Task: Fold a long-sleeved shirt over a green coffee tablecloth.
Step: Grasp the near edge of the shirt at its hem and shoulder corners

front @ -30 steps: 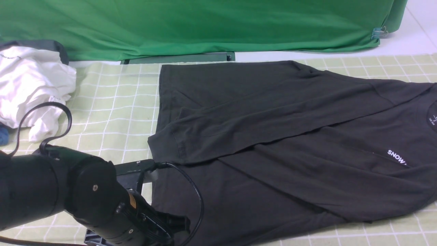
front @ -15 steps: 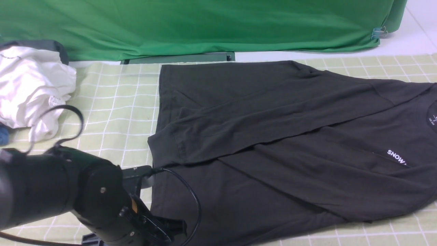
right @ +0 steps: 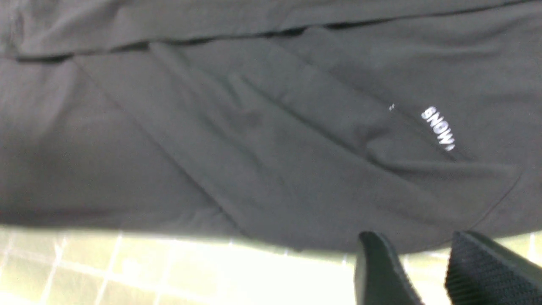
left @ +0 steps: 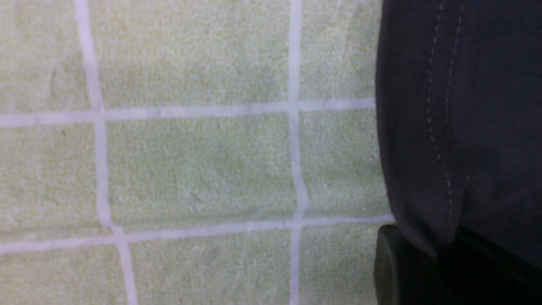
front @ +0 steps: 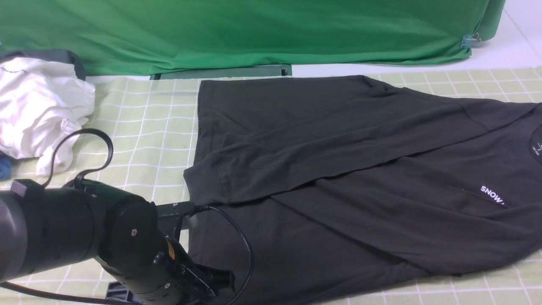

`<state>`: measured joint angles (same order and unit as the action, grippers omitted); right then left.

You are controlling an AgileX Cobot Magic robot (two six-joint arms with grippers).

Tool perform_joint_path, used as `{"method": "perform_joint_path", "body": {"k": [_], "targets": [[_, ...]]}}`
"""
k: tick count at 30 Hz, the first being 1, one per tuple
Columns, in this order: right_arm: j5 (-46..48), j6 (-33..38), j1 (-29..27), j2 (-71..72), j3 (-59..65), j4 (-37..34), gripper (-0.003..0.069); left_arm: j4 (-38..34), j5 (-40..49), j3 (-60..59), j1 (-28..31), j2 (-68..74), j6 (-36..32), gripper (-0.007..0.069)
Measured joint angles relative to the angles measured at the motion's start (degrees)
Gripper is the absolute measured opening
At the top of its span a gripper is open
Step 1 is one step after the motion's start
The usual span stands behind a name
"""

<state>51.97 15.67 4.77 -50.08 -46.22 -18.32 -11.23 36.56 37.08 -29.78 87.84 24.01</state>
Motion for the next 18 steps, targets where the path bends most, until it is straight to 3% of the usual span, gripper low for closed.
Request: {"method": "perform_joint_path", "body": {"k": [3, 8, 14, 18], "targets": [[-2.92, 3.08, 4.36, 0.00, 4.43, 0.15, 0.0241, 1.47, 0.51, 0.00, 0.00, -0.38, -0.63, 0.0032], [-5.06, 4.64, 12.52, -2.25, 9.99, 3.24, 0.0244, 5.03, 3.53, 0.00, 0.89, -2.98, -0.94, 0.0029], [-5.70, -0.66, 22.43, -12.65, 11.73, 14.18, 0.0356, 5.28, 6.17, -0.06, 5.17, -7.29, -4.04, 0.0029], [-11.94, -1.64, 27.46, -21.06, 11.82, 19.03, 0.0416, 5.48, 7.51, -0.30, 5.63, -8.10, -5.18, 0.0029]]}}
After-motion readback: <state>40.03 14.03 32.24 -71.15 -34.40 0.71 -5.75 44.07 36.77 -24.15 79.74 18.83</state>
